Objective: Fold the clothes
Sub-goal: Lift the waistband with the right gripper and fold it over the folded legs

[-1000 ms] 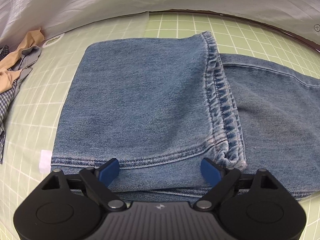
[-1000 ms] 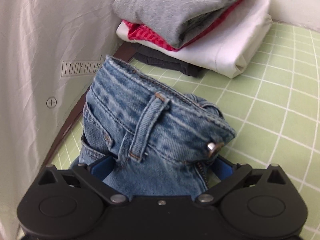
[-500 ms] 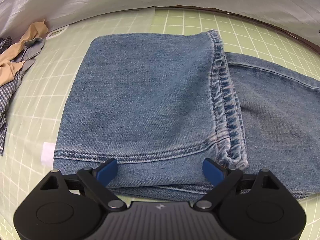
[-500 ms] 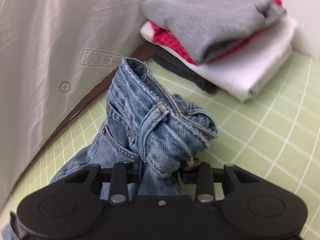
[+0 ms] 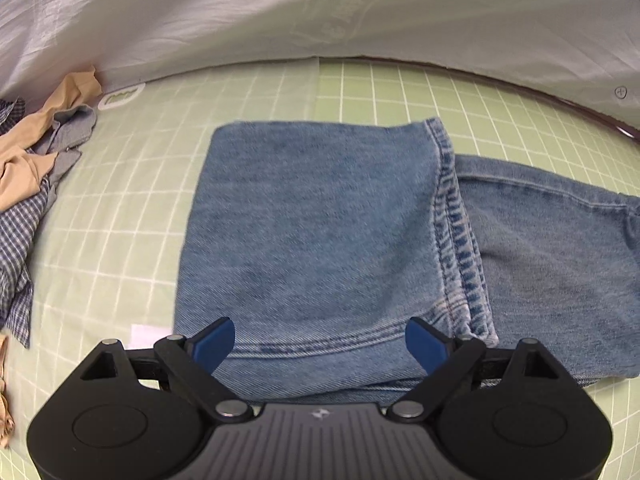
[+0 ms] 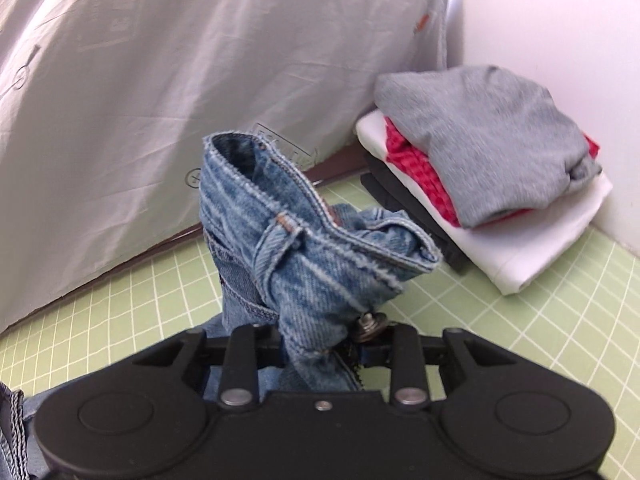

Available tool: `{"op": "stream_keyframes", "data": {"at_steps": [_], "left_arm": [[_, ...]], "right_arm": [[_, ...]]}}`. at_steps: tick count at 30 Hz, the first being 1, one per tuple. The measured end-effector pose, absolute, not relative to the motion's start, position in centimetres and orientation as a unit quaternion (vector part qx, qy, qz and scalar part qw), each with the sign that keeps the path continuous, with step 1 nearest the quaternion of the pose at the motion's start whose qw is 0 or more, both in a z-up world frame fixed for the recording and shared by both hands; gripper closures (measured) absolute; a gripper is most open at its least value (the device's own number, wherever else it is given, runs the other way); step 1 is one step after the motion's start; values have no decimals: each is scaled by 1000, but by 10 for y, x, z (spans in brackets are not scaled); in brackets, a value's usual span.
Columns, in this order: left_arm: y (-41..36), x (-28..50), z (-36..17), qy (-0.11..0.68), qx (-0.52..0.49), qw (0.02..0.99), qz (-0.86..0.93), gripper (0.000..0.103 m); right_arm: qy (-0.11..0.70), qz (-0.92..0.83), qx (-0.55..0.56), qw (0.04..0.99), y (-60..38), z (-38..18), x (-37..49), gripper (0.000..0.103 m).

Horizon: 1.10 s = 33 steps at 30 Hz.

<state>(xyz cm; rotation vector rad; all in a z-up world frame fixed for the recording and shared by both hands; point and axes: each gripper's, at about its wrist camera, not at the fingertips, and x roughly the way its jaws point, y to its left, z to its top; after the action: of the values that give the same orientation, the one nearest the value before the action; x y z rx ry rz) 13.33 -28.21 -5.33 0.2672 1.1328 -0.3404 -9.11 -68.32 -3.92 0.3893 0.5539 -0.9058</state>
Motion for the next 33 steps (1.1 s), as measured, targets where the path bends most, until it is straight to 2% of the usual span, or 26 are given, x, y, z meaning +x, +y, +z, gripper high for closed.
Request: {"op": "stream_keyframes", "data": {"at_steps": [11,14,18,22,27,30,31,32,33], "left_arm": [[-224,168,-42,517,116,829,-179,11],[-207,174,-44,520,111,828,-178,11],[-191,179,-52,532,99,824,-167,11],[-181,178,-55,535,92,824,-162,11],[-179,177,-60,546,78,819,-156,11],[-184,172,-57,540,84,822,-156,11],[-186,171,-56,538,86,824,-157,11],[-187,169,-55,537,88,824,-157,11],[-189,167,-54,536,89,825,-157,11]], "right_arm": [[259,-401,93,874,-567,-22,-4,73],[303,-358,51,882,-521,-46,29,73],[429,-300,-38,851,-469,-115,66,72],[453,-299,-127,831,-446,-129,70,68],[445,-277,-84,847,-457,-111,57,64],[430,-267,-48,861,-459,-96,45,50],[424,-265,-28,865,-461,-91,41,31],[418,-266,-4,869,-464,-87,35,22],[410,-265,17,873,-466,-83,28,22]]}}
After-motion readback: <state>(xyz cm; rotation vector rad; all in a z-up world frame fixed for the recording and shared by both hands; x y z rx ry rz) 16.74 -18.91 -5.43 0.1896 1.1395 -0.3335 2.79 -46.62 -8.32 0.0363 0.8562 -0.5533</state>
